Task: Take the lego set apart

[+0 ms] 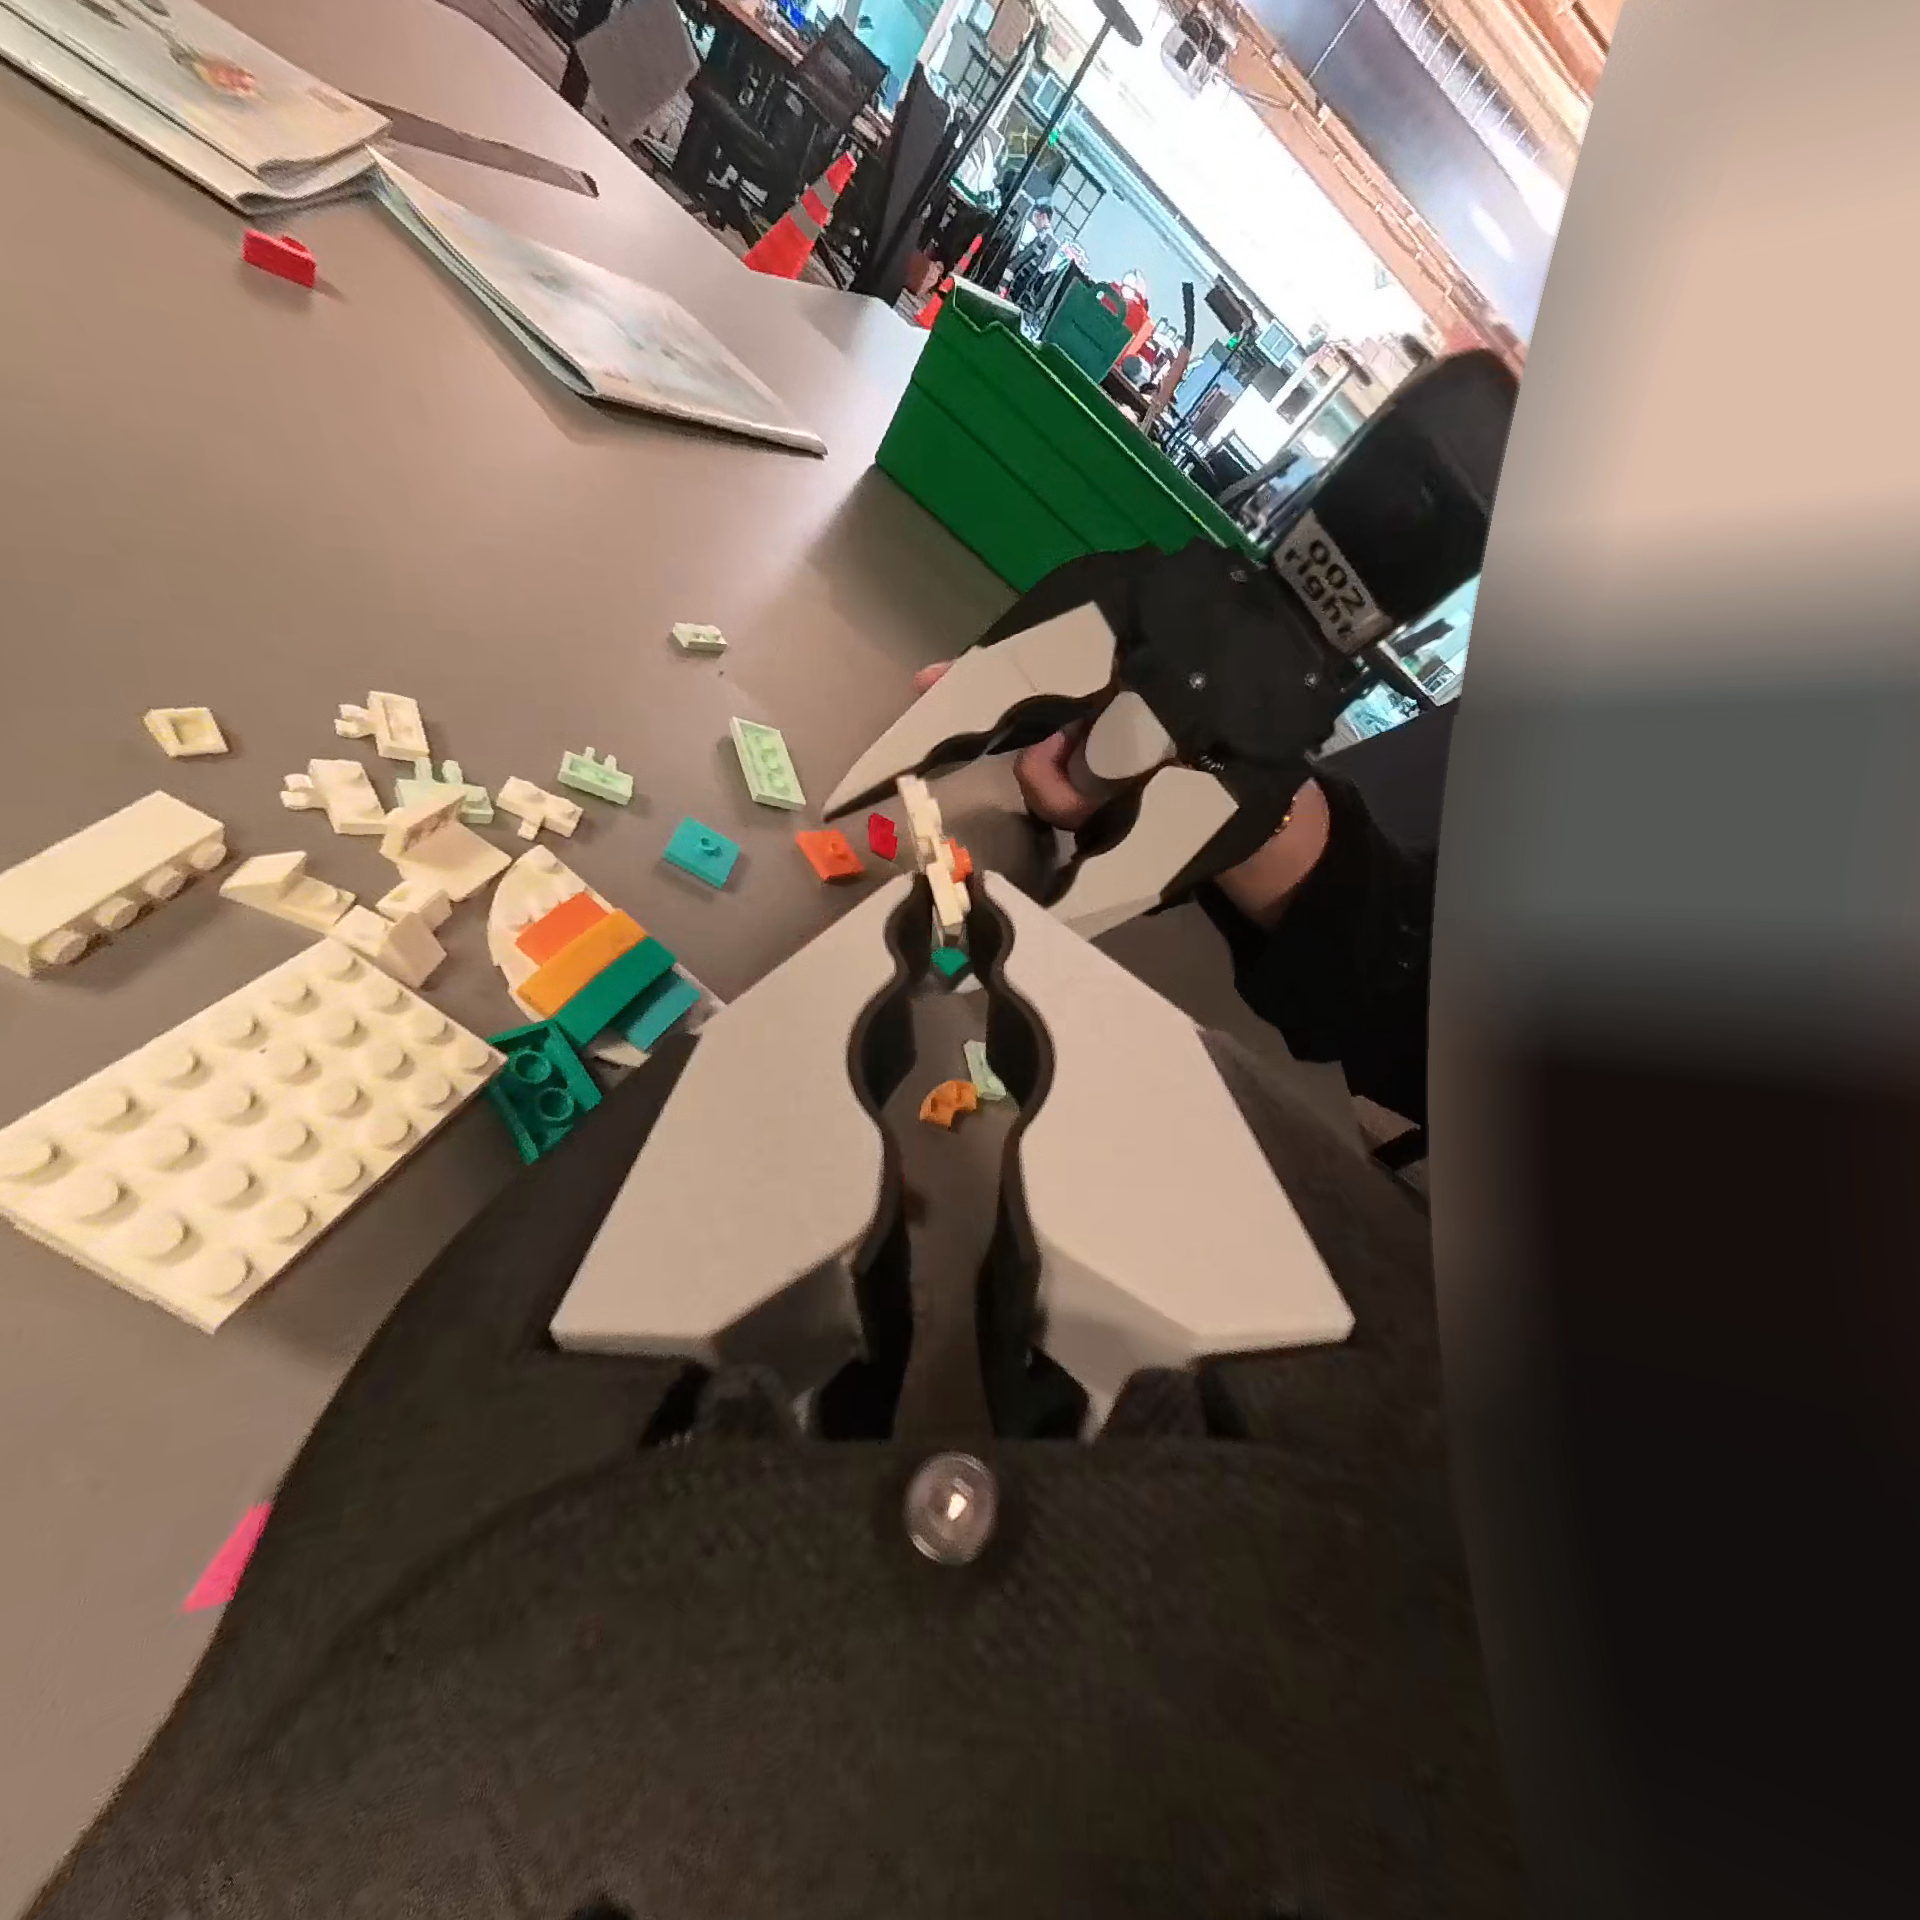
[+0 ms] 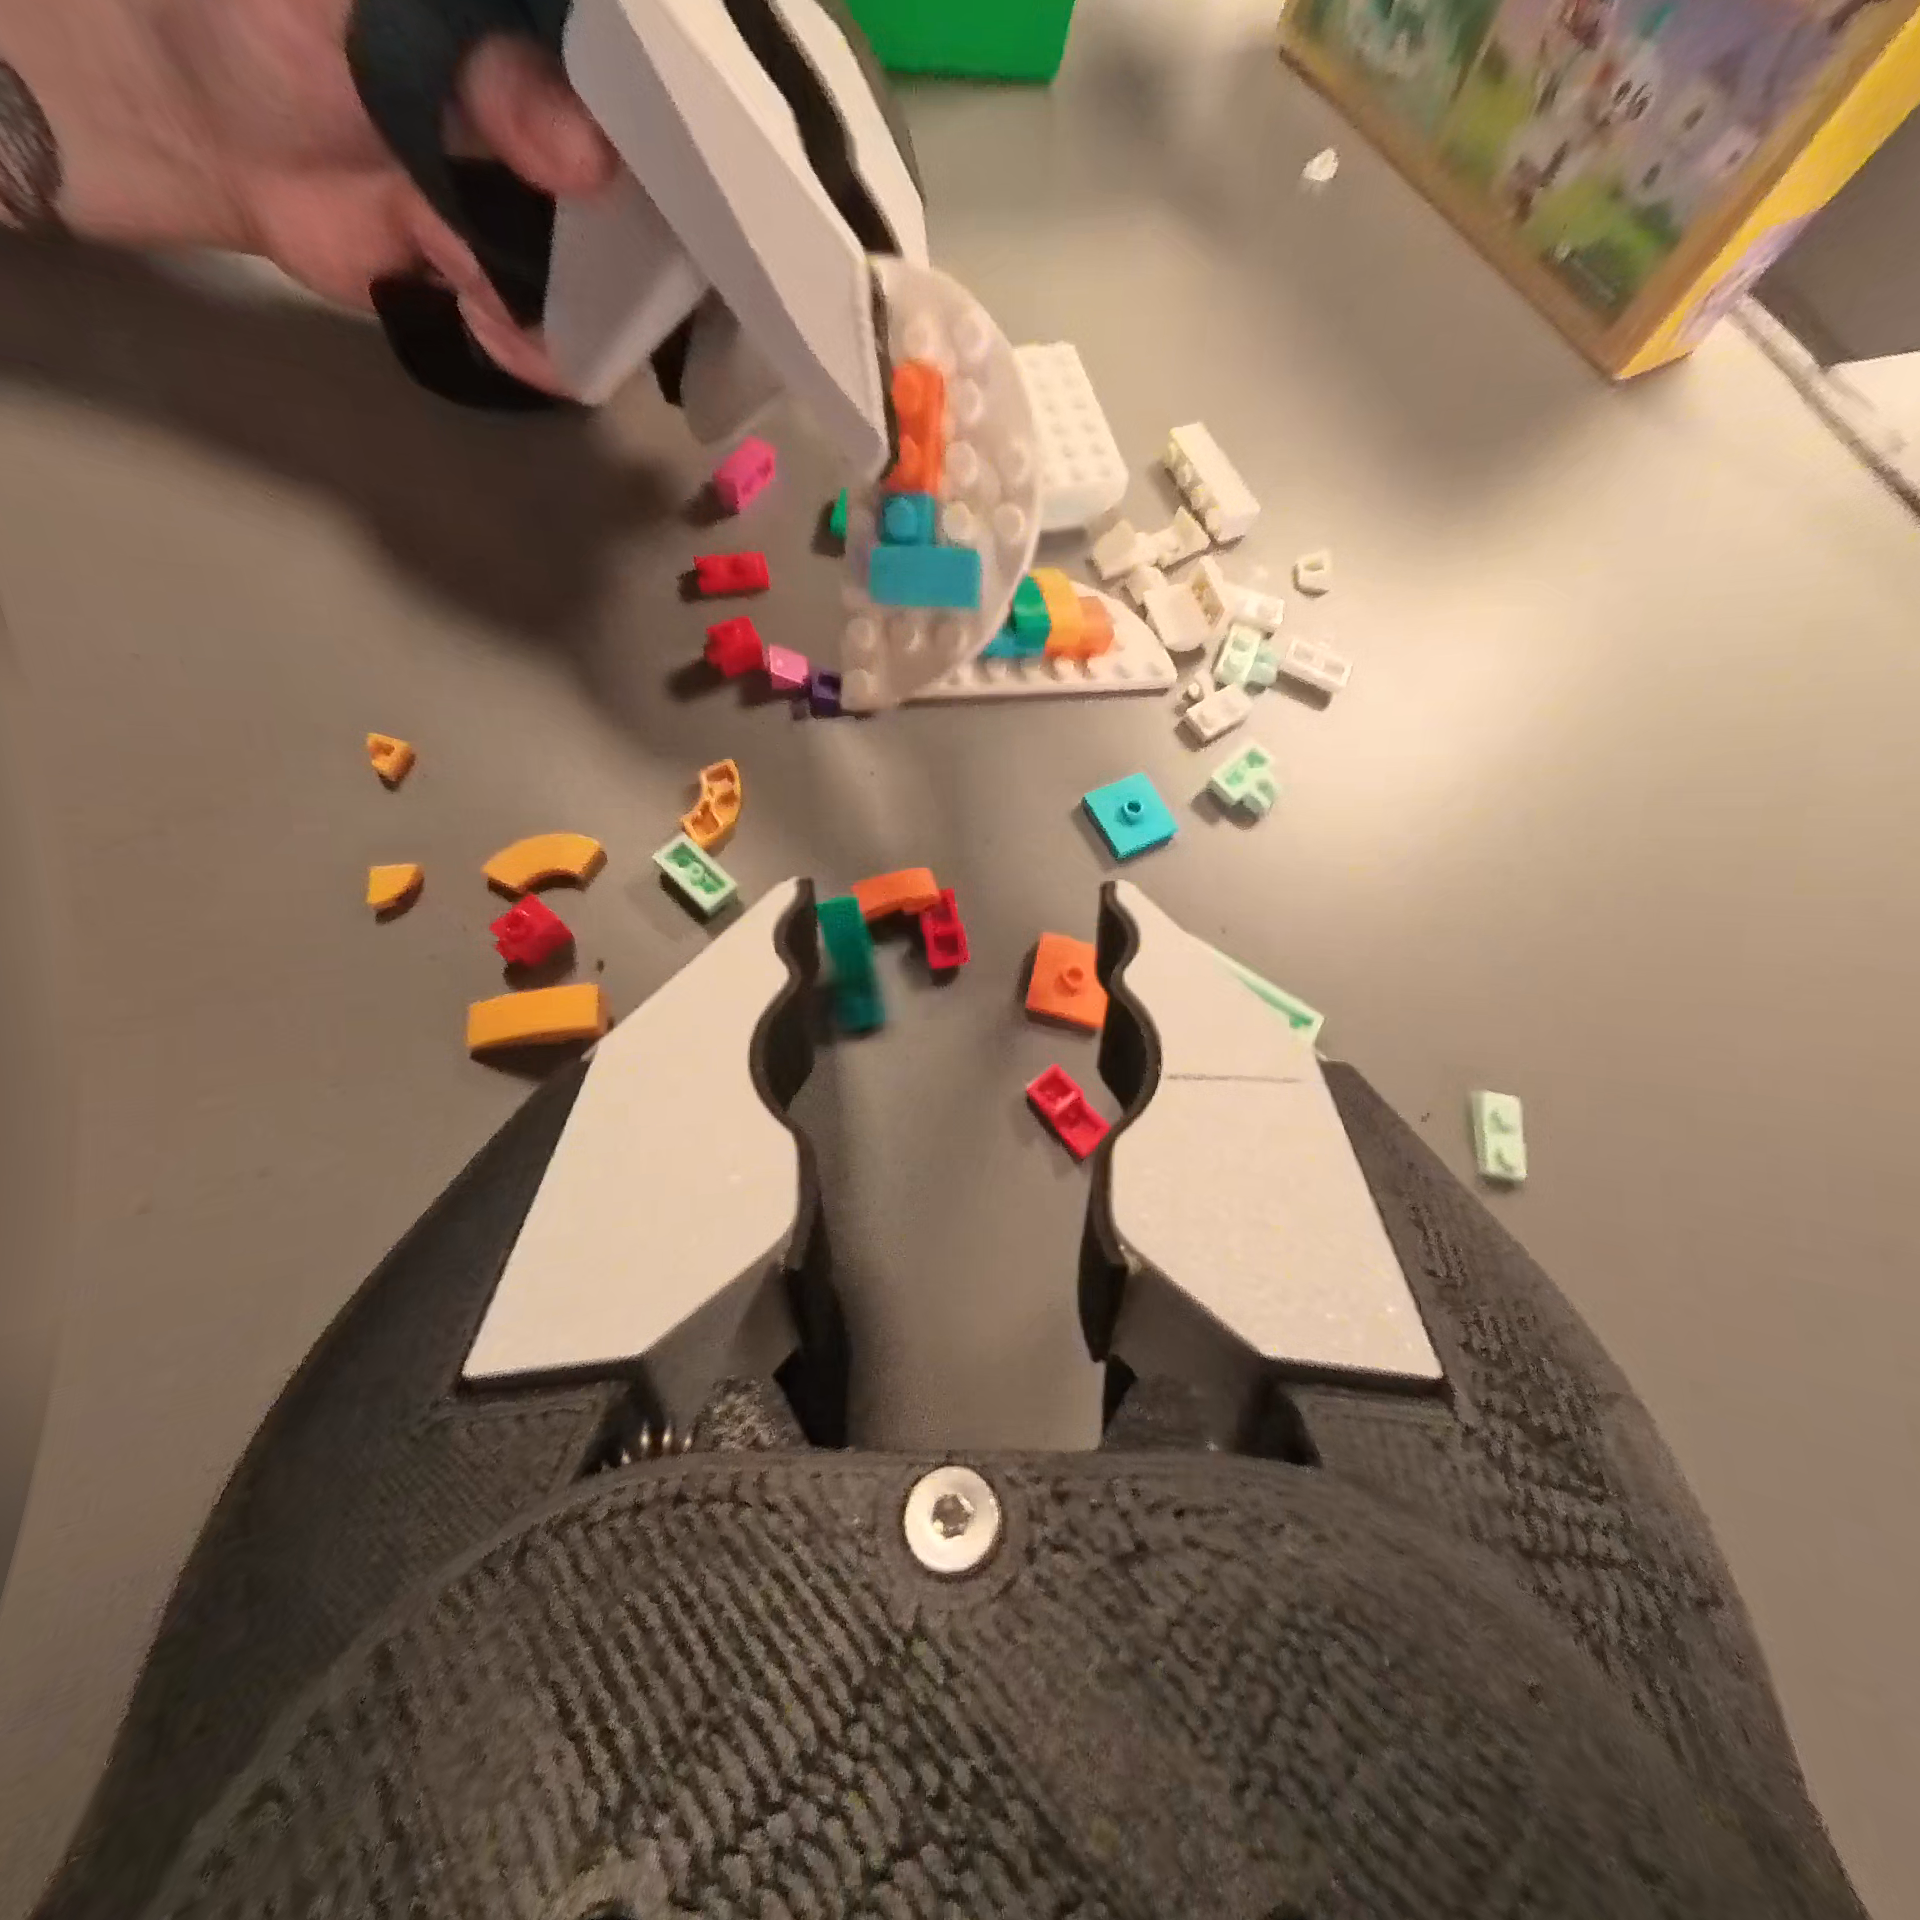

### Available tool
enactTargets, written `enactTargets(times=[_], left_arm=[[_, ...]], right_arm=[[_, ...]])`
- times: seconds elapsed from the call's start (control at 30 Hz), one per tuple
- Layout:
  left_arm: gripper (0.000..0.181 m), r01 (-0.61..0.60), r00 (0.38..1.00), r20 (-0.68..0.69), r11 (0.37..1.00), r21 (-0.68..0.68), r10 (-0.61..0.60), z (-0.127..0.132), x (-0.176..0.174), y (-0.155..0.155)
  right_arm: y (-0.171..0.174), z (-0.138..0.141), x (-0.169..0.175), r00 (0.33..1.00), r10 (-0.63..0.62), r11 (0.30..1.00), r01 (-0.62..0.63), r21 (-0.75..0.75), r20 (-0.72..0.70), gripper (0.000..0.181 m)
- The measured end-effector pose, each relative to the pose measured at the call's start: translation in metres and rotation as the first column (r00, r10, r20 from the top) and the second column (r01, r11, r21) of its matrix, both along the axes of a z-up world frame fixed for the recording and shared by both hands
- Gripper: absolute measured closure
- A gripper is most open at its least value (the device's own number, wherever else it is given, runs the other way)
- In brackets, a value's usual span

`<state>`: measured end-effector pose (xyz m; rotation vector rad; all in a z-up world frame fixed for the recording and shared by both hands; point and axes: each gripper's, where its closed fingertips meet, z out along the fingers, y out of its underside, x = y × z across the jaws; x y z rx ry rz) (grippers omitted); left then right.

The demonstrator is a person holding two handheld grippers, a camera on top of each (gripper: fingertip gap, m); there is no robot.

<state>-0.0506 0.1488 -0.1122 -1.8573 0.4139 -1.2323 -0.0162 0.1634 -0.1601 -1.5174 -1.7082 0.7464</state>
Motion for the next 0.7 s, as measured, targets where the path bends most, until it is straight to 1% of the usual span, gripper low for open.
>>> enactTargets(times=[0.1, 0.17, 0.27, 0.33, 0.4, 0.47, 0.6, 0.7], left_arm=[[0.176, 0.007, 1.0, 0.0, 1.0, -0.002, -0.007, 0.0, 0.001, -0.001], [0.176, 0.012, 1.0, 0.0, 1.0, -0.003, -0.012, -0.001, 0.001, -0.001], [0.176, 0.006, 1.0, 0.011, 1.0, -0.003, -0.006, 0.0, 0.0, 0.0], [0.176, 0.005, 1.0, 0.013, 1.0, -0.006, -0.005, 0.0, 0.0, 0.0], [0.176, 0.01, 1.0, 0.003, 1.0, -0.007, -0.01, -0.001, 0.001, -0.001], [0.176, 0.015, 1.0, -0.008, 1.0, -0.009, -0.015, -0.002, 0.002, -0.001], [0.176, 0.017, 1.0, -0.012, 1.0, -0.004, -0.017, -0.002, 0.003, -0.002], [0.176, 0.031, 0.999, -0.023, 1.0, 0.003, -0.031, -0.002, 0.006, -0.004]], right_arm=[[-0.002, 0.016, -0.008, 0.995, 0.01, 0.996, -0.001, 0.087, -0.104, 0.129], [-0.004, 0.025, -0.012, 0.984, 0.037, 0.985, -0.006, 0.172, -0.176, 0.135], [-0.011, 0.031, -0.017, 0.972, 0.09, 0.959, -0.025, 0.284, -0.219, 0.141], [-0.019, 0.036, -0.02, 0.96, 0.122, 0.949, -0.039, 0.313, -0.251, 0.148], [-0.023, 0.04, -0.023, 0.954, 0.126, 0.944, -0.031, 0.329, -0.273, 0.153], [-0.021, 0.037, -0.025, 0.961, 0.095, 0.947, -0.007, 0.32, -0.259, 0.157], [-0.016, 0.04, -0.027, 0.961, 0.022, 0.961, 0.055, 0.27, -0.275, 0.162], [-0.016, 0.042, -0.028, 0.959, -0.002, 0.972, 0.068, 0.224, -0.284, 0.166]])
